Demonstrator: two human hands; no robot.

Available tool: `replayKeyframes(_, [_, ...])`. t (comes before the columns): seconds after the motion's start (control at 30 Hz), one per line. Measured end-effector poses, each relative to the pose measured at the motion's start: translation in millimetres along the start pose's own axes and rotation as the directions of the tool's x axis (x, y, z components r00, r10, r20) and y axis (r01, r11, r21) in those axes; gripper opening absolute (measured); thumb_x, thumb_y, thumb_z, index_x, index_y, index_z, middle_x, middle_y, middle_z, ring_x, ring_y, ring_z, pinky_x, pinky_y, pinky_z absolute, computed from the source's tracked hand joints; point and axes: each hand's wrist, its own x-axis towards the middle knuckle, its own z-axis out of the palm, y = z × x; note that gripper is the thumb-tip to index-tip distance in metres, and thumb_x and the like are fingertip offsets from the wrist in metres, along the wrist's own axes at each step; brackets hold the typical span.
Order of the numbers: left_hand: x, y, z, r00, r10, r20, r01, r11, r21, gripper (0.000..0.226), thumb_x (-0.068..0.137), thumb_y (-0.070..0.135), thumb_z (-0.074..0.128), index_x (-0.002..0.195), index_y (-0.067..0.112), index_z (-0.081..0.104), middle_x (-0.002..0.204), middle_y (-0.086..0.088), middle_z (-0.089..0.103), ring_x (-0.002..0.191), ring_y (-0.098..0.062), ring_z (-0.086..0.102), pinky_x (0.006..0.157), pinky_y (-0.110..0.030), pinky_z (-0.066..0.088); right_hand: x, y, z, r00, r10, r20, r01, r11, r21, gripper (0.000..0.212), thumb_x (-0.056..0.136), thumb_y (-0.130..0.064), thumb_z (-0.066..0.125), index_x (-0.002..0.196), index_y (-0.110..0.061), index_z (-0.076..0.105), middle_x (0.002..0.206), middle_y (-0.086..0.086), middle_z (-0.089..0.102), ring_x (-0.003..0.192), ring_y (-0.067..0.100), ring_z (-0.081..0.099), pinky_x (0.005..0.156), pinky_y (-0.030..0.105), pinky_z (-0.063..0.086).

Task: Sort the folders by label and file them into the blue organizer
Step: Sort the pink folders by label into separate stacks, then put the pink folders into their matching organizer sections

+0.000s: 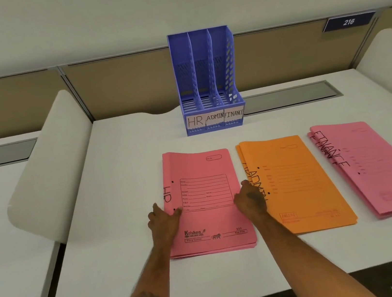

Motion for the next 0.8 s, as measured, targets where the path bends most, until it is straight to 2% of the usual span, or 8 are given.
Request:
replayKeyframes(0.1, [-1,2,1,1.000,-0.020,-0.010,0.020,1.000,0.018,0.089,0.088,0.046,0.068,0.152,0.005,0.021,0.148,-0.020,0.034,0.139,-0.041,0.030,0.108,-0.056,0.034,-3,-1,2,1.000,-0.008,0.003,0.008,0.999,-0.041,0.044,0.093,-0.012,0.051,0.136,-0.008,0.043,0.127,0.015,0.059,0.109,0.032,0.061,0.083,0.036,0.056])
replayKeyframes(0.17, [-2,2,1,1.000,-0.010,0.004,0.009,0.997,0.072,0.079,0.089,0.047,0.065,0.147,0.005,0.032,0.144,-0.020,0.037,0.135,-0.039,0.033,0.106,-0.054,0.036,-5,-2,2,1.000,0.003,0.012,-0.002,0.999,-0.045,0.046,0.093,-0.012,0.052,0.138,-0.009,0.042,0.128,0.015,0.059,0.110,0.032,0.061,0.084,0.037,0.056])
replayKeyframes(0.3, [-8,6,2,1.000,0.017,0.026,-0.020,0.993,0.120,0.062,0.089,0.045,0.064,0.138,0.013,0.042,0.136,-0.016,0.042,0.129,-0.035,0.038,0.101,-0.049,0.039,-5,-3,5,0.999,0.029,0.031,-0.030,0.999,0.036,0.048,0.092,-0.010,0.055,0.138,-0.010,0.043,0.129,0.015,0.059,0.109,0.032,0.061,0.076,0.033,0.056])
replayKeyframes(0.4, [-14,12,1,0.999,0.050,-0.005,-0.049,0.997,0.060,0.062,0.088,0.038,0.068,0.138,0.016,0.040,0.133,-0.013,0.049,0.121,-0.033,0.049,0.097,-0.048,0.047,-2,1,4,0.997,0.056,0.045,-0.063,0.983,0.173,0.045,0.092,-0.010,0.056,0.136,-0.011,0.046,0.129,0.014,0.059,0.106,0.030,0.061,0.067,0.026,0.048])
replayKeyframes(0.5, [-19,23,-3,0.997,0.083,0.011,-0.082,0.994,-0.066,0.057,0.086,0.030,0.070,0.133,0.020,0.039,0.122,-0.008,0.065,0.096,-0.028,0.068,0.083,-0.043,0.058,3,6,-3,0.998,0.027,0.064,-0.042,0.966,0.255,0.045,0.092,-0.016,0.057,0.136,-0.011,0.047,0.132,0.013,0.058,0.110,0.029,0.059,0.071,0.024,0.043])
replayKeyframes(0.63, [-24,42,-10,0.993,0.122,0.009,-0.118,0.976,-0.182,0.056,0.082,0.022,0.072,0.130,0.019,0.044,0.119,-0.006,0.067,0.092,-0.025,0.069,0.084,-0.044,0.059,8,6,-19,0.992,-0.019,0.127,-0.009,0.976,0.217,0.049,0.090,-0.021,0.060,0.137,-0.013,0.048,0.134,0.012,0.056,0.114,0.028,0.057,0.078,0.024,0.044])
replayKeyframes(0.73, [-31,62,-17,0.975,0.220,-0.032,-0.221,0.943,-0.249,0.054,0.083,0.018,0.071,0.129,0.021,0.044,0.116,-0.006,0.068,0.080,-0.017,0.070,0.073,-0.038,0.061,11,-4,-40,0.988,-0.075,0.132,0.050,0.982,0.181,0.053,0.091,-0.027,0.061,0.140,-0.012,0.045,0.139,0.011,0.052,0.121,0.027,0.054,0.088,0.029,0.046])
replayKeyframes(0.8, [-39,79,-21,0.952,0.297,-0.074,-0.306,0.917,-0.258,0.050,0.085,0.021,0.069,0.127,0.026,0.041,0.109,-0.004,0.069,0.078,-0.016,0.071,0.070,-0.039,0.062,12,-26,-61,0.986,-0.140,0.092,0.119,0.972,0.204,0.055,0.093,-0.032,0.061,0.141,-0.013,0.044,0.139,0.010,0.053,0.119,0.028,0.055,0.085,0.029,0.045])
